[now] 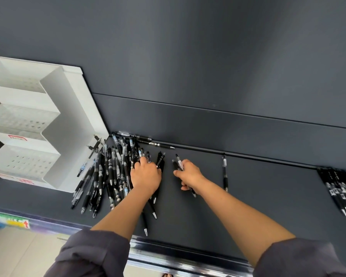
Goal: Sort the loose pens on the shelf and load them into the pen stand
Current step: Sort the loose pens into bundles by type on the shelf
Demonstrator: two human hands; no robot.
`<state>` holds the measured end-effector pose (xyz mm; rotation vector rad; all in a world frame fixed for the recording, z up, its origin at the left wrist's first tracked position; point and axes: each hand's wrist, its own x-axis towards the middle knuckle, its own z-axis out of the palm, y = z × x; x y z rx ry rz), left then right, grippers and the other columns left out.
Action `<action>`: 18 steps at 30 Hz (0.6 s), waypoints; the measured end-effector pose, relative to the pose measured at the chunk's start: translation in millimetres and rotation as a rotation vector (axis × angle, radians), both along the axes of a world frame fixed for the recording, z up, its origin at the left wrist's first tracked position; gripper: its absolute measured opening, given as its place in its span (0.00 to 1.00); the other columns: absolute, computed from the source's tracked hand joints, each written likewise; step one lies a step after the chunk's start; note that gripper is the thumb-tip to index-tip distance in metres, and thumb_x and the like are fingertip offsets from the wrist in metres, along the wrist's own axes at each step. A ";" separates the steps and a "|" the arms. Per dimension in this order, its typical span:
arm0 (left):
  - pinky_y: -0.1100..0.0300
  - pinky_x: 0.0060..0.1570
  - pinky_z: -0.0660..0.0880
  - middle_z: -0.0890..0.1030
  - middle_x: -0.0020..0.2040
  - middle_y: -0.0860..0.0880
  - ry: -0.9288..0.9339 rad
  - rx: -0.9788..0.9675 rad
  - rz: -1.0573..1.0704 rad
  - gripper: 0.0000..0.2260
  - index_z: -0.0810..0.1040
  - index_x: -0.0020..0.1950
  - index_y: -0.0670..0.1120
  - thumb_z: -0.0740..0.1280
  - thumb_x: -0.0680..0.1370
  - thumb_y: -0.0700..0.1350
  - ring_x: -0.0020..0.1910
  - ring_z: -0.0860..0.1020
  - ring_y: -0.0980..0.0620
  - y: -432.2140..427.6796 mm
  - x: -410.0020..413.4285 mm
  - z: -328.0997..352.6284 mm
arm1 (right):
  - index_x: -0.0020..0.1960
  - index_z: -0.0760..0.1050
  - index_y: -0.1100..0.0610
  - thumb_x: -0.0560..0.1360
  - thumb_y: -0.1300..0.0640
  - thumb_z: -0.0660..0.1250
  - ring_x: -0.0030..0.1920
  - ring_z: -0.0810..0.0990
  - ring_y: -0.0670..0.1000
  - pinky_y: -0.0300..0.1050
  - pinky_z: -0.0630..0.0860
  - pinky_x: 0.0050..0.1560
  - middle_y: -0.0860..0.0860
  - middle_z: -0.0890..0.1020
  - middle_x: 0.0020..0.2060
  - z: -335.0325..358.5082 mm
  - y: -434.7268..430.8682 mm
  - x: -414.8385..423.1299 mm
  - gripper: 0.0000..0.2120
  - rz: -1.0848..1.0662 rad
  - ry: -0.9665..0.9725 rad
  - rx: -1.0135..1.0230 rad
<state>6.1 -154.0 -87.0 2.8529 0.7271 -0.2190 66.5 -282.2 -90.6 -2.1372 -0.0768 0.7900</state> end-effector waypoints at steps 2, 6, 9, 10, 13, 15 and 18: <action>0.48 0.59 0.67 0.70 0.62 0.43 -0.082 -0.005 -0.004 0.17 0.75 0.59 0.42 0.56 0.80 0.52 0.62 0.69 0.42 -1.5 2.5 5.0 | 0.54 0.66 0.56 0.77 0.58 0.63 0.30 0.73 0.48 0.42 0.77 0.27 0.52 0.72 0.38 2.5 -1.7 2.1 0.08 -0.022 -0.067 0.018; 0.50 0.54 0.69 0.79 0.54 0.41 -0.181 -0.133 -0.104 0.14 0.71 0.55 0.41 0.55 0.81 0.50 0.56 0.76 0.39 -15.4 17.6 21.5 | 0.58 0.71 0.57 0.78 0.57 0.61 0.39 0.79 0.56 0.53 0.80 0.42 0.56 0.78 0.43 13.4 -18.1 10.3 0.09 -0.185 -0.239 0.007; 0.49 0.48 0.77 0.81 0.43 0.42 -0.153 -0.562 -0.119 0.09 0.69 0.51 0.42 0.57 0.81 0.47 0.41 0.80 0.40 -33.9 31.6 28.0 | 0.61 0.72 0.56 0.79 0.55 0.59 0.50 0.79 0.60 0.50 0.76 0.49 0.58 0.80 0.51 16.9 -46.1 18.7 0.12 -0.312 -0.287 -0.094; 0.51 0.43 0.78 0.80 0.38 0.44 -0.145 -0.684 -0.109 0.08 0.69 0.49 0.42 0.58 0.81 0.46 0.34 0.80 0.43 -40.9 35.5 28.2 | 0.61 0.72 0.56 0.79 0.56 0.59 0.51 0.78 0.61 0.50 0.75 0.49 0.59 0.80 0.52 16.7 -57.3 21.1 0.12 -0.347 -0.292 -0.124; 0.63 0.22 0.72 0.78 0.33 0.46 -0.108 -0.916 -0.050 0.06 0.69 0.47 0.41 0.62 0.80 0.43 0.25 0.76 0.50 -57.7 44.2 26.5 | 0.59 0.72 0.59 0.79 0.57 0.58 0.52 0.78 0.62 0.48 0.73 0.47 0.61 0.79 0.53 14.8 -88.4 26.6 0.12 -0.436 -0.297 -0.195; 0.67 0.19 0.70 0.78 0.34 0.45 -0.066 -1.007 -0.004 0.05 0.71 0.47 0.42 0.64 0.79 0.43 0.25 0.77 0.52 -65.0 48.5 23.7 | 0.60 0.72 0.60 0.79 0.58 0.57 0.54 0.78 0.62 0.46 0.71 0.46 0.62 0.79 0.54 12.4 -105.2 29.9 0.12 -0.468 -0.283 -0.239; 0.66 0.20 0.71 0.78 0.35 0.46 -0.011 -1.026 -0.004 0.06 0.72 0.46 0.42 0.65 0.78 0.44 0.24 0.78 0.52 -69.0 52.2 16.3 | 0.61 0.72 0.62 0.79 0.60 0.56 0.57 0.77 0.62 0.46 0.71 0.48 0.63 0.78 0.57 8.0 -118.9 33.5 0.13 -0.449 -0.245 -0.320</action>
